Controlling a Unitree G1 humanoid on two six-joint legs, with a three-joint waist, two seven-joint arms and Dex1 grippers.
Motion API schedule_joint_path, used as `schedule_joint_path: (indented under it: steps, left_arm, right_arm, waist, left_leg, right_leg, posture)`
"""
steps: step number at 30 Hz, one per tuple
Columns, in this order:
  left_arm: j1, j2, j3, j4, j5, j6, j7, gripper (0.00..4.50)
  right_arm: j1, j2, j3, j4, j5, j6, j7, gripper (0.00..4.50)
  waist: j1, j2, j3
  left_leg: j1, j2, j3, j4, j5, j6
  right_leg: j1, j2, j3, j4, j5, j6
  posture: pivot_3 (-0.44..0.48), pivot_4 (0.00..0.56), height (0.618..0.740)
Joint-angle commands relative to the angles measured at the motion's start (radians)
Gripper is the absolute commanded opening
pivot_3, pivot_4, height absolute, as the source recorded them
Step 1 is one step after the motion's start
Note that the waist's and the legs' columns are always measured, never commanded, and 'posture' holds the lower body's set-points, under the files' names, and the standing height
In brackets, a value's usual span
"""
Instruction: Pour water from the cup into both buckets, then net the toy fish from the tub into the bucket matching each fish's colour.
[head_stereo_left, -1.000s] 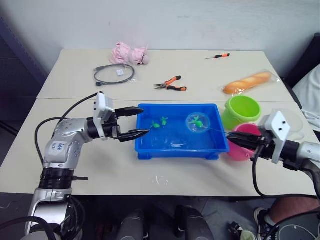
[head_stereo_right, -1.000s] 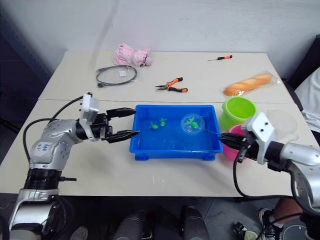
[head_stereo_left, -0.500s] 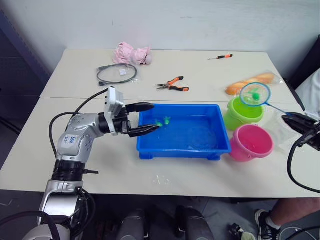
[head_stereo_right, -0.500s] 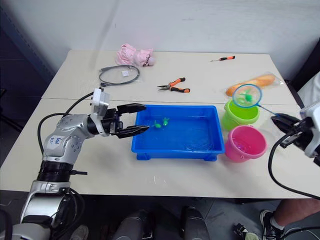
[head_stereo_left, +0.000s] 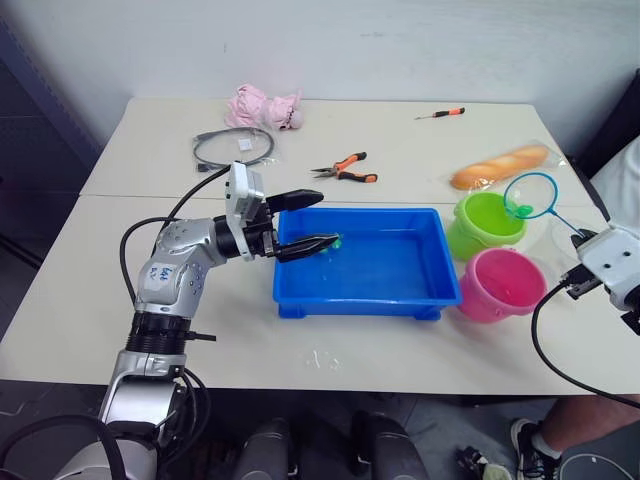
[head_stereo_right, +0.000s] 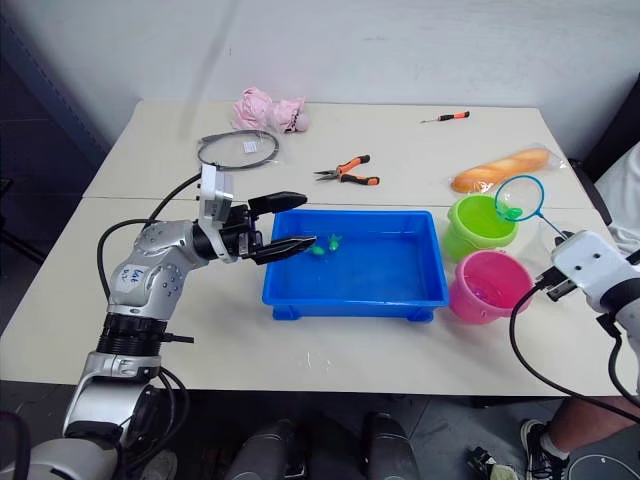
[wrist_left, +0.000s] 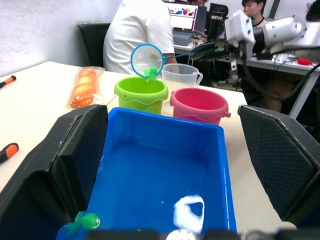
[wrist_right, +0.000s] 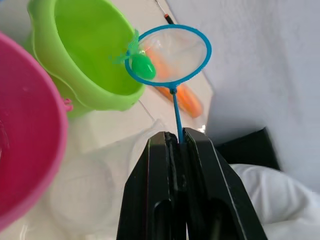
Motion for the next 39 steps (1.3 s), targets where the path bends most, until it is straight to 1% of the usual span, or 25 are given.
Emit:
schedule_joint_path:
  steps: [1,2,4,10,13,17,21,24,28,31,32,33,35,36,38,39]
  left_arm:
    - [-0.022,-0.001,0.002,-0.020,-0.007,-0.013,-0.001,4.46]
    - [-0.023,-0.002,0.002,-0.022,-0.006,-0.012,-0.001,4.46]
    - [-0.023,-0.004,0.001,-0.025,-0.006,-0.009,0.001,4.46]
    - [-0.027,-0.005,-0.002,-0.033,-0.006,0.001,0.008,4.46]
    - [-0.029,-0.005,-0.004,-0.037,-0.006,0.004,0.011,4.46]
    - [-0.030,-0.006,-0.004,-0.038,-0.007,0.006,0.016,4.46]
    - [-0.029,-0.006,-0.004,-0.040,-0.008,0.009,0.018,4.46]
    - [-0.028,-0.003,-0.004,-0.039,-0.009,0.011,0.013,4.46]
    - [-0.026,-0.002,0.000,-0.039,-0.008,0.008,0.016,4.46]
    - [-0.019,0.003,0.003,-0.044,-0.009,0.008,0.015,4.46]
    - [-0.013,0.012,0.009,-0.048,-0.008,0.008,0.015,4.46]
    - [-0.002,0.029,0.020,-0.050,-0.006,0.004,0.012,4.46]
    - [0.022,0.069,0.042,-0.050,-0.007,-0.001,-0.002,4.46]
    - [0.034,0.089,0.052,-0.048,-0.010,-0.003,-0.010,4.46]
    - [0.058,0.129,0.068,-0.041,-0.012,-0.012,-0.029,4.46]
    - [0.075,0.162,0.086,-0.028,-0.010,-0.015,-0.040,4.46]
  right_arm:
    - [0.004,-0.060,0.013,0.011,-0.135,-0.111,-0.104,0.00]
    - [0.005,-0.076,0.023,0.014,-0.171,-0.140,-0.127,0.00]
    - [0.005,-0.107,0.033,0.015,-0.282,-0.186,-0.223,0.00]
    - [-0.006,-0.137,0.101,0.043,-0.415,-0.248,-0.323,0.00]
    - [-0.007,-0.139,0.130,0.057,-0.427,-0.287,-0.334,0.00]
    - [-0.024,-0.145,0.119,0.084,-0.452,-0.228,-0.349,0.00]
    - [-0.036,-0.170,0.112,0.133,-0.434,-0.238,-0.351,0.00]
    - [-0.034,-0.182,0.144,0.118,-0.421,-0.282,-0.331,0.00]
    - [-0.048,-0.164,0.147,0.111,-0.419,-0.260,-0.334,0.00]
    - [-0.063,-0.125,0.100,0.075,-0.313,-0.227,-0.296,0.00]
    - [-0.082,-0.096,0.073,0.051,-0.210,-0.196,-0.249,0.00]
    - [-0.101,-0.063,0.057,0.008,-0.053,-0.152,-0.162,0.00]
    - [-0.116,-0.011,0.051,-0.124,0.258,-0.009,0.031,0.00]
    - [-0.115,0.002,0.051,-0.196,0.385,0.062,0.107,0.00]
    - [-0.125,0.009,0.037,-0.312,0.557,0.218,0.171,0.00]
    - [-0.135,-0.009,0.041,-0.377,0.692,0.368,0.193,0.00]
  waist:
    - [-0.001,0.000,0.000]
    - [-0.001,0.000,0.000]
    - [-0.002,0.000,0.000]
    - [-0.007,0.000,0.000]
    - [-0.007,0.000,0.000]
    - [-0.009,0.000,0.000]
    - [-0.008,0.000,0.000]
    - [-0.011,0.000,0.000]
    - [-0.020,0.000,0.000]
    - [-0.021,0.000,0.000]
    - [-0.021,0.000,0.000]
    - [-0.021,0.000,0.000]
    - [-0.027,0.000,0.000]
    - [-0.028,0.000,0.000]
    - [-0.027,0.001,0.000]
    - [-0.024,0.001,0.000]
  left_leg:
    - [0.000,0.000,0.000,0.000,0.000,0.000]
    - [0.000,0.000,0.000,0.000,0.000,0.000]
    - [0.000,0.001,0.000,0.000,0.001,-0.001]
    - [0.000,0.002,0.000,0.000,0.001,-0.002]
    - [0.000,0.002,0.000,0.000,0.001,-0.002]
    - [0.000,0.002,0.000,0.000,0.001,-0.002]
    - [0.000,0.002,0.000,0.000,0.001,-0.003]
    - [0.000,0.002,0.000,0.000,0.001,-0.003]
    - [0.000,0.002,-0.001,0.000,0.002,-0.003]
    - [0.000,0.002,-0.001,0.000,0.002,-0.003]
    - [0.000,0.002,-0.001,0.000,0.002,-0.003]
    - [0.000,0.002,-0.001,0.000,0.002,-0.003]
    - [0.001,0.003,-0.002,0.000,0.002,-0.003]
    - [0.001,0.003,-0.002,0.000,0.002,-0.004]
    - [0.002,0.005,-0.003,0.000,0.002,-0.005]
    - [0.002,0.006,-0.003,0.000,0.002,-0.005]
  right_leg:
    - [0.000,0.000,0.000,0.000,0.000,0.000]
    - [0.000,0.000,0.000,0.000,0.000,0.000]
    - [0.000,0.001,0.001,0.000,0.000,0.000]
    - [0.000,0.002,0.002,0.000,0.000,0.000]
    - [0.000,0.002,0.002,0.000,0.000,0.000]
    - [0.000,0.003,0.002,0.000,0.000,0.000]
    - [0.000,0.003,0.002,0.000,0.000,0.000]
    - [0.000,0.003,0.002,0.000,0.000,0.000]
    - [0.000,0.003,0.002,0.000,0.000,0.000]
    - [0.000,0.003,0.002,0.000,0.000,0.000]
    - [0.000,0.004,0.002,0.000,0.000,0.000]
    - [0.000,0.004,0.002,0.000,0.000,0.000]
    - [0.001,0.005,0.001,0.000,0.000,0.000]
    - [0.001,0.005,0.001,0.000,0.000,0.000]
    - [0.001,0.004,0.002,0.000,0.001,-0.001]
    - [0.001,0.004,0.002,0.000,0.001,-0.002]
  posture:
    - [0.000,0.150,0.740]
    - [0.000,0.150,0.740]
    - [0.000,0.150,0.740]
    - [0.000,0.150,0.740]
    - [0.000,0.150,0.740]
    - [0.000,0.150,0.740]
    - [0.000,0.150,0.740]
    - [0.000,0.150,0.740]
    - [0.000,0.150,0.740]
    - [0.000,0.150,0.740]
    - [0.000,0.150,0.740]
    - [0.000,0.150,0.740]
    - [0.000,0.150,0.740]
    - [0.000,0.150,0.740]
    - [0.000,0.150,0.740]
    - [0.000,0.150,0.740]
